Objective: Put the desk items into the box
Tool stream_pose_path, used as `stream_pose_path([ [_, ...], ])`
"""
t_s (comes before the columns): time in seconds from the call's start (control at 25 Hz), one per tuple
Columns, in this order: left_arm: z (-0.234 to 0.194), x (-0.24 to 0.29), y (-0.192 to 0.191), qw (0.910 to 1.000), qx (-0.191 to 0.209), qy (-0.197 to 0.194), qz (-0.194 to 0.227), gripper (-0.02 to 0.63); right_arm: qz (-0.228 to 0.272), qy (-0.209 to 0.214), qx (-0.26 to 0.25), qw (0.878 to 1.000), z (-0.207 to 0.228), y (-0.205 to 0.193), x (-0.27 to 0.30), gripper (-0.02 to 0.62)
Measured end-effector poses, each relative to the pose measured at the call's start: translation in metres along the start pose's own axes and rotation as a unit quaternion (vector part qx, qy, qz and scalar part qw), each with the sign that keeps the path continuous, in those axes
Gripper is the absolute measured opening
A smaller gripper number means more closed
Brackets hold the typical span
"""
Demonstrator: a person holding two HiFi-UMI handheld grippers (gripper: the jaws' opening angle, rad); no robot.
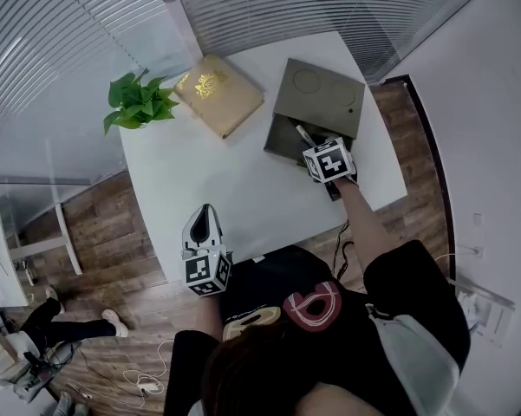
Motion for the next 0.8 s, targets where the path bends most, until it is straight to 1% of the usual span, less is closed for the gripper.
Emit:
stream_pose_path([
  [0.28,-0.007,0.002,0.004,0.9999,-0.007,-0.008,0.005,0.018,0.043,-0.006,-0.001,0.999,-0.009,0.011,-0.023,0.143],
  [0.48,-0.009,0.005,0.008,0.9995,-0.009,-0.029,0.008,0.018,0.087,-0.026,0.009,0.996,-0.014,0.022,-0.046,0.143],
  [0.68,-0.014,0.004,0.012,0.9986,-0.011,-0.049,0.014,0.018,0.148,-0.043,0.042,0.987,-0.023,0.025,-0.07,0.143],
  [0.8,-0.017,0.003,0.015,0.9981,-0.014,-0.058,0.017,0.018,0.167,-0.063,0.042,0.983,-0.031,0.019,-0.081,0.141],
])
Point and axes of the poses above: the fingertips, and each gripper's own axes: x forward along the fingers, z to its right, y out of its top, the point moved 6 cm from there along -x, backward along the fingers, and after that the axes turned 5 degrees about z, right-handed, at the moved point
